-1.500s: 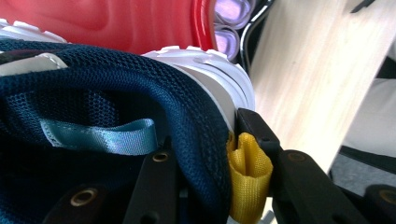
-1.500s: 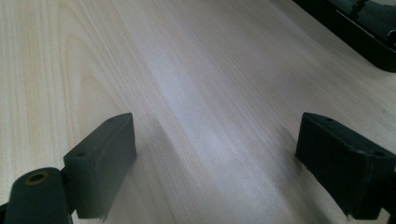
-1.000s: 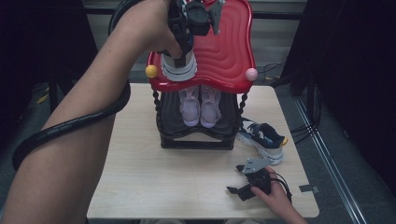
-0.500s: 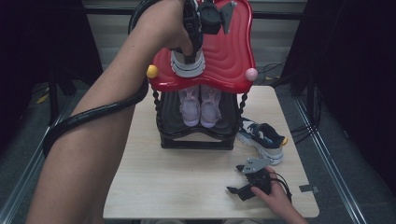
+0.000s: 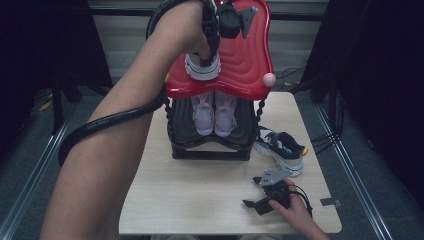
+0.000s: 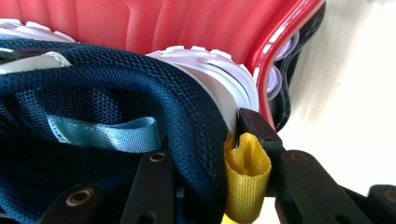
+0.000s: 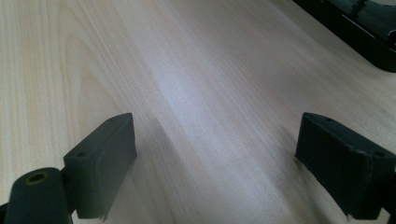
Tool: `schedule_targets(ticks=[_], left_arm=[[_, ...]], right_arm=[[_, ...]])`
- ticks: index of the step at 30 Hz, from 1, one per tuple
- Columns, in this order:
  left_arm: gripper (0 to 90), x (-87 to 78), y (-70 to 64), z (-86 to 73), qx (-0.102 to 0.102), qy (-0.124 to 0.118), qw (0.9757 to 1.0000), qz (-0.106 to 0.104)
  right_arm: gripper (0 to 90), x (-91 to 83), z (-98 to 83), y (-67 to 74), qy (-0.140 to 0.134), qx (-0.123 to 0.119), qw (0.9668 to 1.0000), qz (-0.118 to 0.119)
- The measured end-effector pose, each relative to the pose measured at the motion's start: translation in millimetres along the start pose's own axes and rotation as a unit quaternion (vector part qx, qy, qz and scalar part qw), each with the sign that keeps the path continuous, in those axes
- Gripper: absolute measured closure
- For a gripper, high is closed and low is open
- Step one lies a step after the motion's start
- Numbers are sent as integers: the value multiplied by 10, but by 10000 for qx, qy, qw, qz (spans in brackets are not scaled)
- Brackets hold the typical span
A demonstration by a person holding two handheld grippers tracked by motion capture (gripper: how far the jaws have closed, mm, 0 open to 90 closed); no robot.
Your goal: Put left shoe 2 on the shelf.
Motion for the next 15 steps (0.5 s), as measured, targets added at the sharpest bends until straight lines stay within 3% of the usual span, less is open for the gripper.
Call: schedule_targets(ticks=[5, 9, 15], left_arm=[[676, 43, -5, 7, -81, -19, 10000, -10], [674, 59, 11, 24, -55, -28, 9999, 115], [673, 62, -6, 47, -42, -21, 9999, 122]], right_arm=[[113, 0, 0, 1, 1, 5, 10000, 3], [112, 0, 0, 1, 2, 4, 10000, 2], [112, 0, 0, 0, -1, 1, 10000, -1]])
Point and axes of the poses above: each handheld gripper's, and its own axes: x roughly forward along the jaws, z roughly out of its top, y roughly to its left, the point moved 7 cm from there along x, roughly forward along the jaws, and after that the axes turned 12 degrees about -x, right-handed, at the moved point
